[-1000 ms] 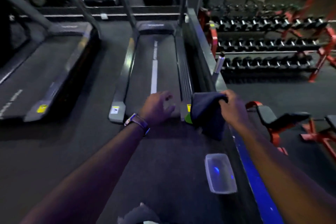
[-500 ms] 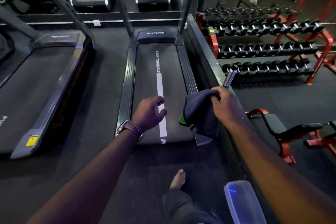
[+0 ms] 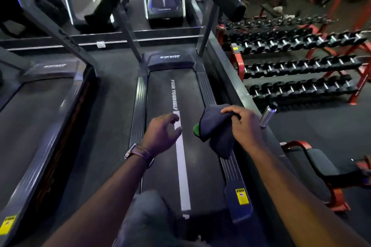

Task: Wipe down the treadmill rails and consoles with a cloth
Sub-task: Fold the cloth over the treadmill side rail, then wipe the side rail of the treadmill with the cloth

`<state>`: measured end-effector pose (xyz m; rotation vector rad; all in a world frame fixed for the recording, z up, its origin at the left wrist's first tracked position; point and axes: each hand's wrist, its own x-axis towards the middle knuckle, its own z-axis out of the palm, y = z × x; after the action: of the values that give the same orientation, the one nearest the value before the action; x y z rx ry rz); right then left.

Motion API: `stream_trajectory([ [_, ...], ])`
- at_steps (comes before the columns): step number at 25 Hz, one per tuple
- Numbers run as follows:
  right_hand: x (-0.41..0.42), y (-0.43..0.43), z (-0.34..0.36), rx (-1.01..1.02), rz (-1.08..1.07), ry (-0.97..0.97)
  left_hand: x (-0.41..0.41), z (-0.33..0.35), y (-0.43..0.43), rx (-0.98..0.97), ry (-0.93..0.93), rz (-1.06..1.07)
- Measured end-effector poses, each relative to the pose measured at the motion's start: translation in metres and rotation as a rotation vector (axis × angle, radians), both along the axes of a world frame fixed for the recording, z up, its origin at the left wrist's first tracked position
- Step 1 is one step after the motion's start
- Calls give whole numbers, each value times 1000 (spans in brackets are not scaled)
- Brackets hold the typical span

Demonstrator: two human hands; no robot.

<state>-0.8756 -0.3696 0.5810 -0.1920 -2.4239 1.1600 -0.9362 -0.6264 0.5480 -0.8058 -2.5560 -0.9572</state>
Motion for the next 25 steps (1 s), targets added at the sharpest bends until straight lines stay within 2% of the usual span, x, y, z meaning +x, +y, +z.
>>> stream_trajectory([
  [5,-122,8,-2,-237,-205,-91,-134,7,12,15,12,-31],
  [7,-172,10,-2,-137,-279,-79,-193,9,17,19,8,-47],
  [9,-229,15,4,-138,-351,-114,-260,17,23,5,20,-93],
  [12,-311,22,36,-515,-545,-312,-354,56,33,24,-71,-166],
  [14,-343,20,64,-719,-581,-318,-388,91,41,2,-91,-206],
  [20,-413,5,175,-800,-695,-238,-481,211,82,-81,-68,-408],
  [25,-475,32,185,-879,-745,-238,-562,235,140,-120,3,-575],
])
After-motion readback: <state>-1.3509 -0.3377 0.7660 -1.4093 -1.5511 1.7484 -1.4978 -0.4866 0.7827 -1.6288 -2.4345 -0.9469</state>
